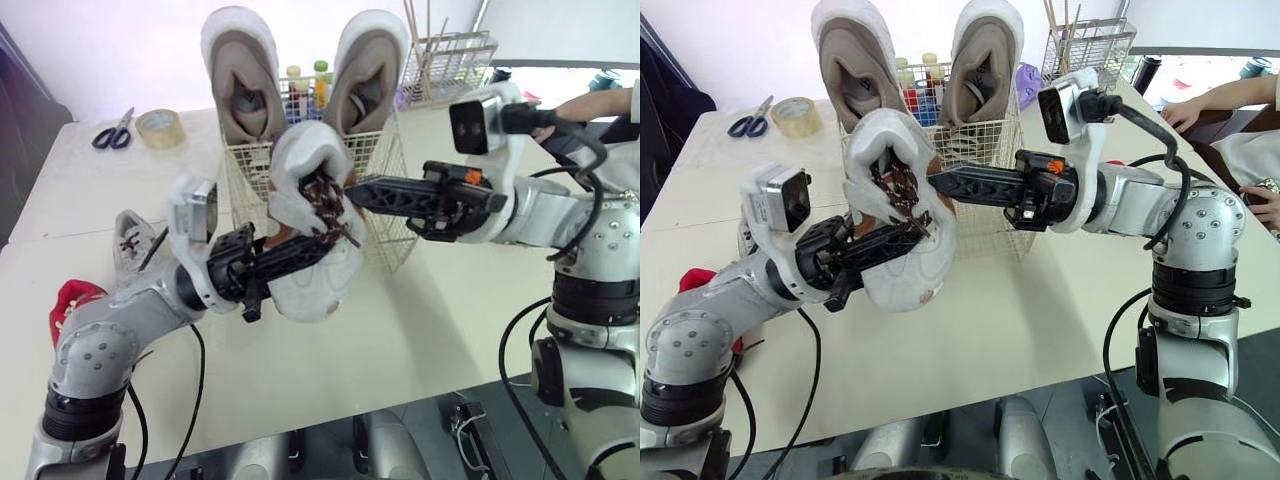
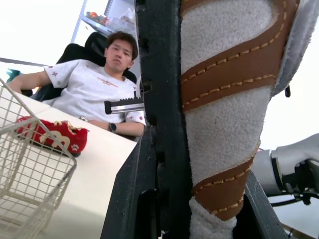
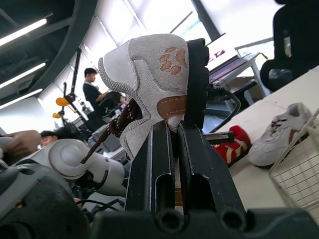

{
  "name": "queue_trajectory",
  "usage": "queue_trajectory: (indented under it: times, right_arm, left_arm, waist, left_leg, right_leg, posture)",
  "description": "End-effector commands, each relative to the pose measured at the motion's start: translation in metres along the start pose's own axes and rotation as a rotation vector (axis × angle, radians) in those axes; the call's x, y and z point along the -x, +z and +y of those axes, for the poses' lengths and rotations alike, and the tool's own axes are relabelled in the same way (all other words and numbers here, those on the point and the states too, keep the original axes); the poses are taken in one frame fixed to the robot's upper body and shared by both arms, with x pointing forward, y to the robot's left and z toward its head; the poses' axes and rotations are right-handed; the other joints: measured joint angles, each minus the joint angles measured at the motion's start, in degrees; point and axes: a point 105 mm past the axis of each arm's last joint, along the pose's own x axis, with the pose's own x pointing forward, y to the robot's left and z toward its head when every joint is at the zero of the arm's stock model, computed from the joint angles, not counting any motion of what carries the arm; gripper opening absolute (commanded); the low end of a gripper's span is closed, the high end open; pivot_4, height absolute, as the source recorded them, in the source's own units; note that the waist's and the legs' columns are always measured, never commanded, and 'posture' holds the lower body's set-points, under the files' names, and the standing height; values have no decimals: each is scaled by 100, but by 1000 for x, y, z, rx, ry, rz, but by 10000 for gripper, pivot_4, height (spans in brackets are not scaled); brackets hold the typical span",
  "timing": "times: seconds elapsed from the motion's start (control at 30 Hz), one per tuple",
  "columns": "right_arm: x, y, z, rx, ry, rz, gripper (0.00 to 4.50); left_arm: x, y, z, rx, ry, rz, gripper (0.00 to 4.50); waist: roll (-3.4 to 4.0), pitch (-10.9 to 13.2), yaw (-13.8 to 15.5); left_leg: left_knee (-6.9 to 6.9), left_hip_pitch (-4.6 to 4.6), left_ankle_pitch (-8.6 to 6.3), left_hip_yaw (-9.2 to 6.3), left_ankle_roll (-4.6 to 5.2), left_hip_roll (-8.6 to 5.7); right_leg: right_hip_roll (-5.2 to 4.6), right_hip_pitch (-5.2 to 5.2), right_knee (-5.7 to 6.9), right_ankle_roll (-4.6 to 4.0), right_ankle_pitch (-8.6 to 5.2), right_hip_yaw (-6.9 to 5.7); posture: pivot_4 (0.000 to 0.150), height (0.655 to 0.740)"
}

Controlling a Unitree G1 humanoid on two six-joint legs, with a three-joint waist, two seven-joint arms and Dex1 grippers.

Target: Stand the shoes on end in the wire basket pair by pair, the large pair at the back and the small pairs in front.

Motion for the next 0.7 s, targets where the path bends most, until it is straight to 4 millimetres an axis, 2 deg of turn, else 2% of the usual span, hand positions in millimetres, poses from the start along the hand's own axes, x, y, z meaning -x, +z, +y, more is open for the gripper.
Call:
queue_trajectory:
  times: [0.03, 0.2, 0.3, 0.47, 0.7]
  right_arm:
    - [12, 19, -2, 45, -41, -72, 15235]
    - [21, 17, -2, 35, -48, -57, 41309]
    - [19, 4, 1, 26, -29, -7, 41309]
    - [8, -7, -1, 26, -20, 20, 41309]
    - [-4, -8, -6, 32, -9, 10, 41309]
  left_arm:
    - [4, 21, -9, -57, -29, -56, 5932]
    - [7, 27, -8, -63, -23, -65, 5932]
    - [7, 29, -7, -69, -22, -70, 5932]
    - [3, 28, -7, -65, -34, -70, 5932]
    - [-3, 21, -8, -55, -51, -49, 5932]
  waist:
    - [0, 0, -3]
    - [0, 0, 1]
    - [0, 0, 5]
    - [0, 0, -7]
    - [0, 0, -9]
  left_leg:
    - [-1, 0, 0, 0, 1, 0]
    - [-6, -2, -2, 0, 3, 0]
    - [-8, -3, -5, 0, 8, 0]
    - [-8, -6, -8, 0, 12, 0]
    - [-9, -6, -13, 0, 4, 0]
  right_leg:
    - [0, 0, -1, 0, 0, 0]
    - [0, 2, -17, 2, 1, -1]
    - [0, 5, -26, 3, 2, -1]
    - [0, 5, -32, 4, 3, -1]
    - [0, 5, -33, 5, 3, -1]
  posture:
    - [1500, 7400]
    - [1500, 7400]
    - [1500, 7400]
    - [1500, 7400]
    - [1500, 7400]
